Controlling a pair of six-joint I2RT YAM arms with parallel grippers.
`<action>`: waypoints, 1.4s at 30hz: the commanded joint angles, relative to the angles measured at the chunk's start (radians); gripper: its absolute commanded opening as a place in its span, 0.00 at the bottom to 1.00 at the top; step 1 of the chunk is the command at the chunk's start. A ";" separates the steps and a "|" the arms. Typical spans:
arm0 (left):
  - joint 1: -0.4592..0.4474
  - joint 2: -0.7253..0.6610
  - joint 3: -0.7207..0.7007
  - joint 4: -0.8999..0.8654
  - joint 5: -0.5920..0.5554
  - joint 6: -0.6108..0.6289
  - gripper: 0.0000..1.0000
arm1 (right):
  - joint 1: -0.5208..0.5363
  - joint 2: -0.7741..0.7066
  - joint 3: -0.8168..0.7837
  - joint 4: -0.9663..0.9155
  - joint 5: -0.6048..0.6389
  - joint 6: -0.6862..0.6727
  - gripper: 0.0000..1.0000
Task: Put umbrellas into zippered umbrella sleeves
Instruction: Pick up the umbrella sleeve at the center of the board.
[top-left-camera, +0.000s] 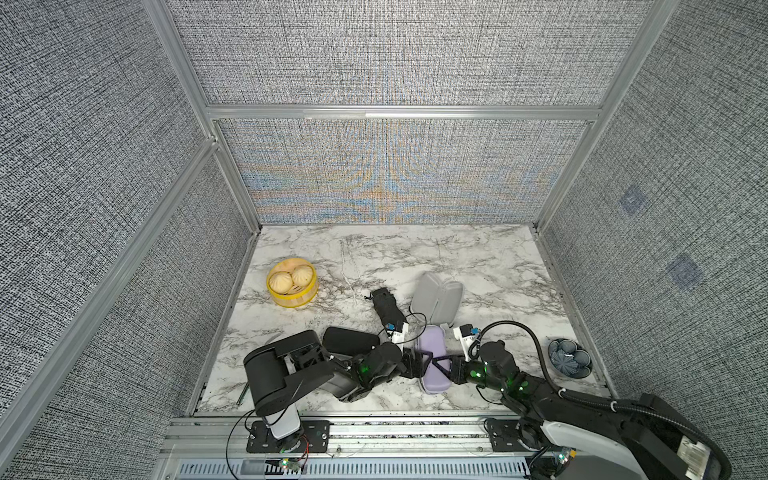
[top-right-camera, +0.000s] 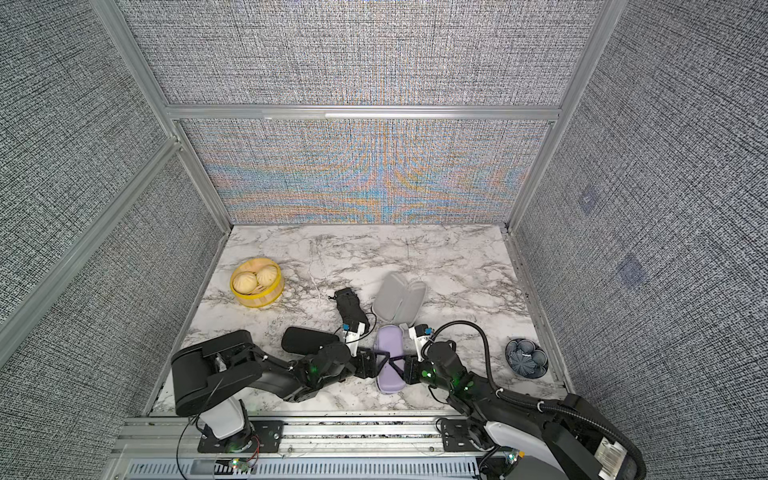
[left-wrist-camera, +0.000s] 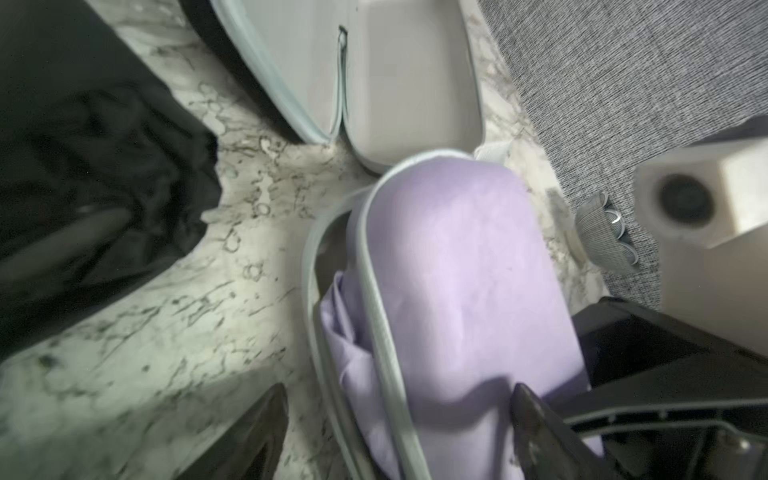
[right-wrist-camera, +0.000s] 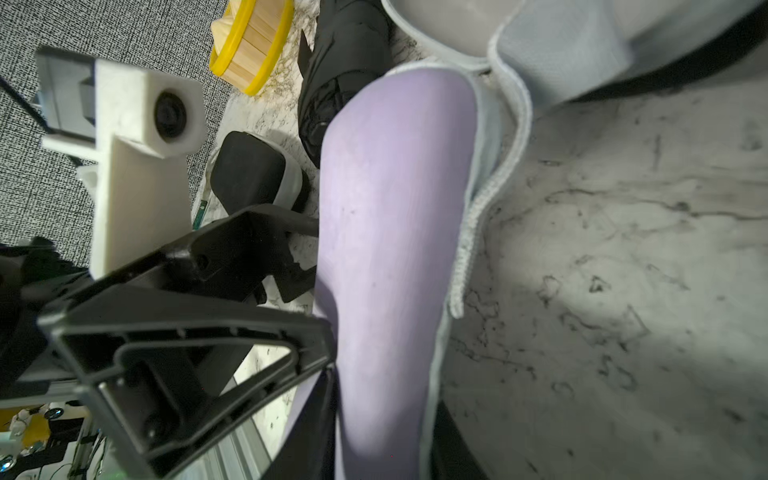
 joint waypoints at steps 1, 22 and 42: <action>-0.003 0.068 -0.007 0.143 0.159 -0.032 0.85 | 0.002 -0.019 -0.007 0.028 -0.053 -0.034 0.13; -0.003 0.115 0.028 0.314 0.226 0.007 0.37 | 0.032 0.038 0.003 0.144 -0.112 -0.057 0.17; 0.059 -0.037 0.000 0.132 0.257 0.080 0.00 | -0.035 -0.383 0.046 -0.357 0.057 -0.177 0.85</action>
